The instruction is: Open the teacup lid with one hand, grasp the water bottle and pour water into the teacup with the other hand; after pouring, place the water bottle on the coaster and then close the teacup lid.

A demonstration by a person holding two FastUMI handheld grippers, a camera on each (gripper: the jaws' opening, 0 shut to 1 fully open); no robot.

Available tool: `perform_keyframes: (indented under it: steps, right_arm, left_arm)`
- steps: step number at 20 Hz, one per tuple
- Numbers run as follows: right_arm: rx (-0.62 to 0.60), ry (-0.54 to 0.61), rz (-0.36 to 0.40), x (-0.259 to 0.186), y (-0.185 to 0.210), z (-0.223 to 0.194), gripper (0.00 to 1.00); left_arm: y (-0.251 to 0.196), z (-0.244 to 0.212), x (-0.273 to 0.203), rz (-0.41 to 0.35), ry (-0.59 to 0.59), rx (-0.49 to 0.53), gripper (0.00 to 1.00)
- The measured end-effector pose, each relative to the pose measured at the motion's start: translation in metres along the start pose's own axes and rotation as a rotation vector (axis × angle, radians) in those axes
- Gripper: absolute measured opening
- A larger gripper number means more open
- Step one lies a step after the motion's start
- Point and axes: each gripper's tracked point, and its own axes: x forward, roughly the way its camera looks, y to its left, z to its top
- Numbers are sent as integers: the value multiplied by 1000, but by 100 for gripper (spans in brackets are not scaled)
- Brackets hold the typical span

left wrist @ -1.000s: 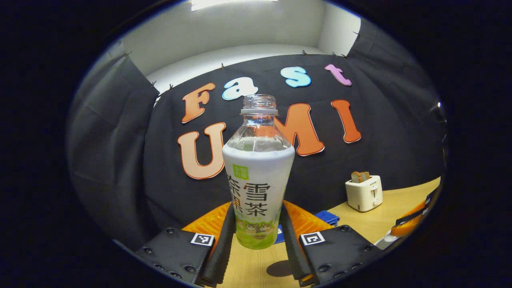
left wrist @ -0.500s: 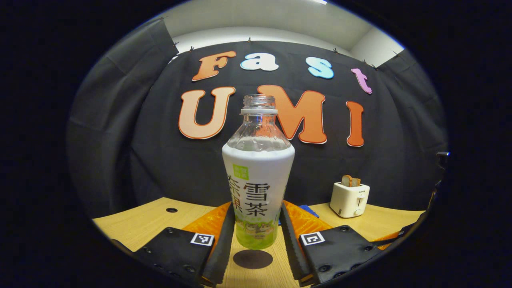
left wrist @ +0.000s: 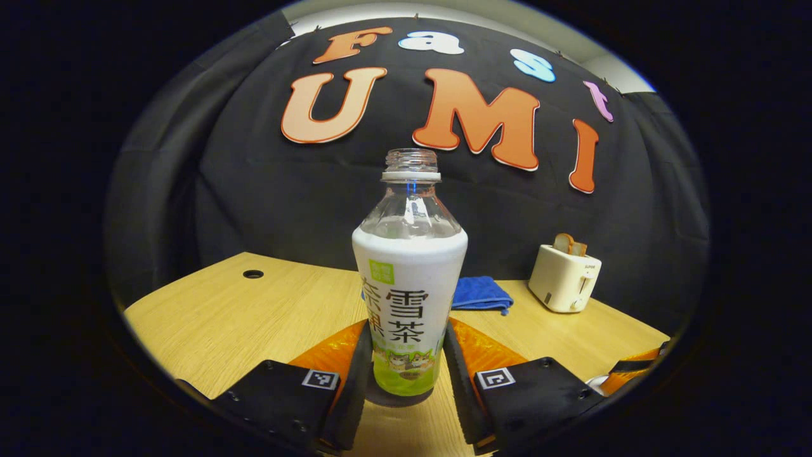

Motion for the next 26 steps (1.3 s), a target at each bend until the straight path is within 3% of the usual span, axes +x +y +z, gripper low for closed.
perform_keyframes:
  steps: [1, 9, 12, 13, 14, 15, 16, 22, 26]
  right_arm:
    - [-4, 0, -1, 0, -1, 0, 19]
    - [-17, 1, 9, -1, 0, 0, 23]
    - [-6, -3, 8, 0, 0, 1, 19]
    - [-5, -2, 7, 0, 0, 1, 22]
    - [-5, -1, 6, 1, 0, 1, 23]
    - [-4, 1, 5, 1, 0, 0, 19]
    - [-4, 2, 6, 1, 1, -1, 22]
    - [11, -15, -3, 6, 5, -6, 22]
    - [25, -5, -47, 4, -2, -6, 31]
  left_arm:
    - [0, -6, 7, 4, 22, 16, 62]
    - [4, -29, 23, 21, 92, 47, 66]
    - [-2, -44, 20, -1, 154, 61, 74]
    - [-4, -51, 21, -8, 175, 52, 80]
    - [-6, -57, 19, -15, 199, 45, 97]
    - [-7, -64, 17, -18, 217, 46, 100]
    - [-6, -67, 13, -17, 221, 55, 100]
    - [-15, -68, -27, -21, 190, 75, 100]
    - [-26, -35, -59, -35, 98, 83, 99]
